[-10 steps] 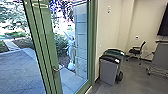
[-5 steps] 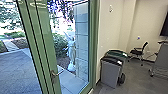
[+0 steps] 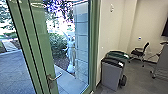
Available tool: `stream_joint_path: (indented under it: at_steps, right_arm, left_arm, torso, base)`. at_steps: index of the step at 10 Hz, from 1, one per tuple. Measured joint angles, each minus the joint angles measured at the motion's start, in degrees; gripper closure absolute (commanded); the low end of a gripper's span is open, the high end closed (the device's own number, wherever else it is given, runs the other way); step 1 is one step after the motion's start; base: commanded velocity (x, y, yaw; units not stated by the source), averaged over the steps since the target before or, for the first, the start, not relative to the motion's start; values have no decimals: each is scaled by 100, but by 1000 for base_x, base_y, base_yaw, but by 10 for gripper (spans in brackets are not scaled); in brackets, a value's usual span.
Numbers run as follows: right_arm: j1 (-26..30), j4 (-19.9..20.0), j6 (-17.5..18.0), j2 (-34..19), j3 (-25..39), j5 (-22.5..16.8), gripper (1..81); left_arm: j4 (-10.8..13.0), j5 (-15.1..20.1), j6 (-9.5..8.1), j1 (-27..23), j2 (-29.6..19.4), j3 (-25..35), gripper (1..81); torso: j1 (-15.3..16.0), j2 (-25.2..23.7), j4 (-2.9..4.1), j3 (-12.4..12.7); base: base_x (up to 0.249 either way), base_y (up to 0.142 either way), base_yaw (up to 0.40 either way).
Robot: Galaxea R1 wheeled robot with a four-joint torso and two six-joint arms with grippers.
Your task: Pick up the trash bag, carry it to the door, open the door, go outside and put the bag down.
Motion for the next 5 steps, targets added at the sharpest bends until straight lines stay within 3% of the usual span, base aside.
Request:
stream_joint_path:
  at_steps: [5]
  right_arm:
    - [2,0,0,0,-2,1,10]
  left_arm:
    - [-2,0,0,0,0,0,811]
  torso:
    - [0,0,0,0]
  base:
    - [154,0,0]
